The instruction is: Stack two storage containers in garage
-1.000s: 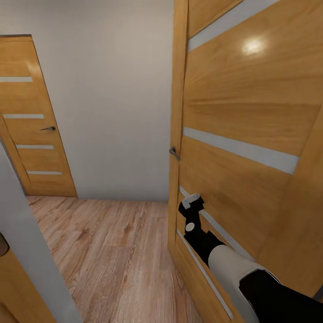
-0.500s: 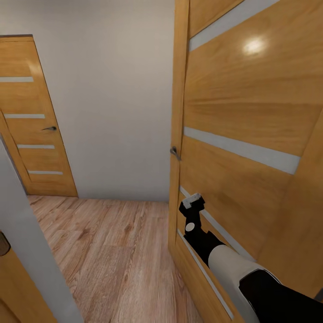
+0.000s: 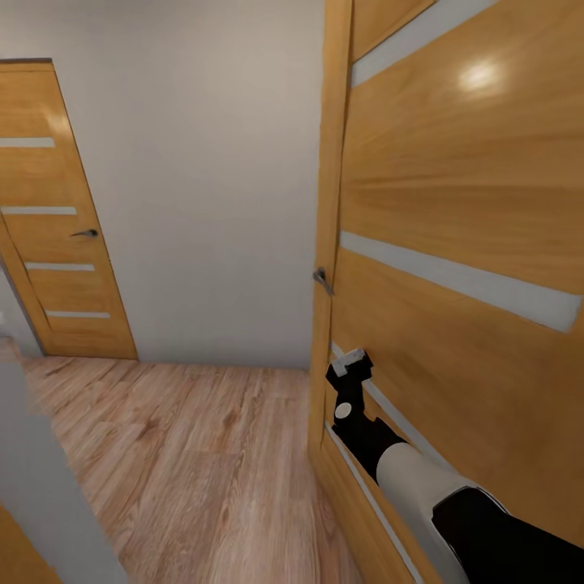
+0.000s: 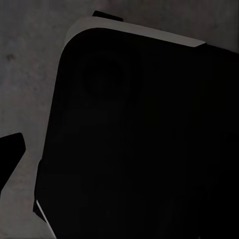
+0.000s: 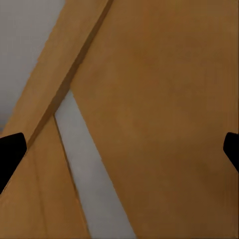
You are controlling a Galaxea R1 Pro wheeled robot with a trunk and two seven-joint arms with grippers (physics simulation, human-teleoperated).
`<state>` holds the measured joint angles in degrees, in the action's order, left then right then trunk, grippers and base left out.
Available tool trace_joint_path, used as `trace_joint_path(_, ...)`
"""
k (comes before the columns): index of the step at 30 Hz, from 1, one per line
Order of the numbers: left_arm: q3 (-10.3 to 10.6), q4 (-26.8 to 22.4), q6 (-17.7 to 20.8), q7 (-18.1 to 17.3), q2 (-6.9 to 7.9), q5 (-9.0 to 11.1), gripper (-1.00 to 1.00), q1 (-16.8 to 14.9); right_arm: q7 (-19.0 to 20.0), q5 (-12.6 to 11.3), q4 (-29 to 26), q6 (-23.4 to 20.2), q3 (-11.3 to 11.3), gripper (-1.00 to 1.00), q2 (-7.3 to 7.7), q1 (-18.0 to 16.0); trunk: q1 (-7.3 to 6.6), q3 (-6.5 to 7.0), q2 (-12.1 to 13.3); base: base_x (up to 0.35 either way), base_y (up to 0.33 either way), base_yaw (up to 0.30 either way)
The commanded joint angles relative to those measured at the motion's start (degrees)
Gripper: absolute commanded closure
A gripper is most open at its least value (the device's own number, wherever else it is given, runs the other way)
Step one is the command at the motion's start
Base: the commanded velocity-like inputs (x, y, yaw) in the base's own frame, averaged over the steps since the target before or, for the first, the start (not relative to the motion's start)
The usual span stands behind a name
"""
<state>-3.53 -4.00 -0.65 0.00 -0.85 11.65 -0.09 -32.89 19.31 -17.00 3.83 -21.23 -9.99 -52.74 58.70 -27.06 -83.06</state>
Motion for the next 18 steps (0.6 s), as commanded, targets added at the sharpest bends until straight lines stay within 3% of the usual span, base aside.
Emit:
trace_joint_path(1,-0.34,-0.04,-0.06,0.00,-0.02,0.12,-1.00,0.00,-0.49,0.10,0.13,-0.03,0.40,-1.00,-0.01,-0.08,0.03,-0.05,-0.02,0.310,0.000,0.000)
trace_joint_path(18,-0.34,-0.04,-0.05,0.00,-0.03,0.12,-1.00,0.00,-2.15,-0.03,0.20,-0.14,0.40,-1.00,-0.01,-0.08,0.03,-0.05,-0.02,0.319,0.000,0.000)
